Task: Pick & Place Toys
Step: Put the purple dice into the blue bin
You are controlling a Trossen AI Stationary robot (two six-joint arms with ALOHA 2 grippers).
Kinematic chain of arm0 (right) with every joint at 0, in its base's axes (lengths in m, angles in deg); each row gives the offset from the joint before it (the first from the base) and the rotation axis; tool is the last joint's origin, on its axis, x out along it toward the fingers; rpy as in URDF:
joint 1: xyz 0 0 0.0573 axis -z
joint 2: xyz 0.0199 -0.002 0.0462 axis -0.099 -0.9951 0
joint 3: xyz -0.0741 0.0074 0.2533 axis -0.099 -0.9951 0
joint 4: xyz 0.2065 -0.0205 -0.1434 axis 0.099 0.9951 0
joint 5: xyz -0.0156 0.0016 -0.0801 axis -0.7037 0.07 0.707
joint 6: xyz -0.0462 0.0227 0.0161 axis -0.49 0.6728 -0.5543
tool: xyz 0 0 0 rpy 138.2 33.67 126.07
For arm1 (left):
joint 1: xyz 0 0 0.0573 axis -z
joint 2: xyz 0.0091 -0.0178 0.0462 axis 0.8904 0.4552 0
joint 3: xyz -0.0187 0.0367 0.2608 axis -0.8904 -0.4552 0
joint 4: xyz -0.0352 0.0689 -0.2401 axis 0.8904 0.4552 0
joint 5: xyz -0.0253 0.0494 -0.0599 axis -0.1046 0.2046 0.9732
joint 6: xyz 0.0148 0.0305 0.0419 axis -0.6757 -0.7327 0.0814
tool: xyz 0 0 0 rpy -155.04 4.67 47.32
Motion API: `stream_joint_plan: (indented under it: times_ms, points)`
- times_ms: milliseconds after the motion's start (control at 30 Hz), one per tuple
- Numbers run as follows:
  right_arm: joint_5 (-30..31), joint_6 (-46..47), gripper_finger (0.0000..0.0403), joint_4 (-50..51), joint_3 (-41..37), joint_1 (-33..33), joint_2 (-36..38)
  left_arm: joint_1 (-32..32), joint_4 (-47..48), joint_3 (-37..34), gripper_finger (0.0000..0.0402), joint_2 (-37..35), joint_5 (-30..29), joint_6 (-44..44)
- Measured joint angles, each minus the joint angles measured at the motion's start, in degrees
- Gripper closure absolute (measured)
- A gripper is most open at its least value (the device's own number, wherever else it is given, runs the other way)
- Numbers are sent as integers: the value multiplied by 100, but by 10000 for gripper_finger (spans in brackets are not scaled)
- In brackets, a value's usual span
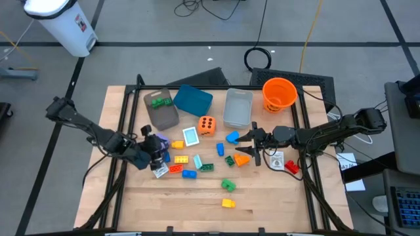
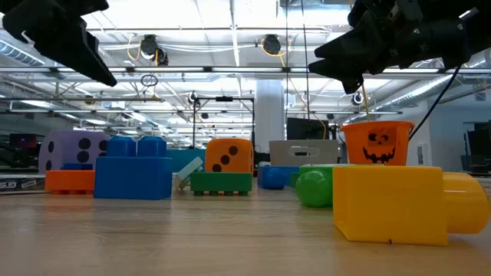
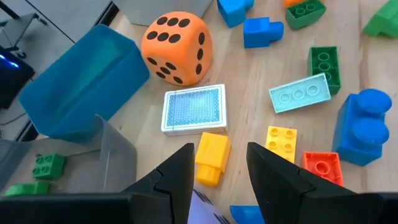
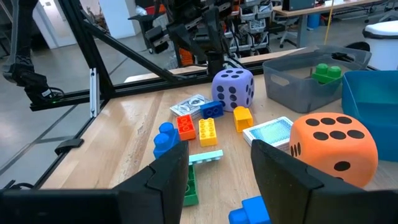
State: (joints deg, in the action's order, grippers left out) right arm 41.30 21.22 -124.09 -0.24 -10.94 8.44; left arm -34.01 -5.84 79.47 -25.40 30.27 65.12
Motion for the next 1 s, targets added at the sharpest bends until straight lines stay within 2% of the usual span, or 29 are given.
stream_joint_plan:
  times_ms: [467,700,1000]
  points:
    - [0,1,236,1,-2,0,0,0,-63,0,247,-100,93,-134]
    - [-48,0,236,0,0,13,0,0,-723,0,247,-90,706,-197]
    - [-155,0,236,2,0,116,2,0,-1308,0,247,-89,752,-169]
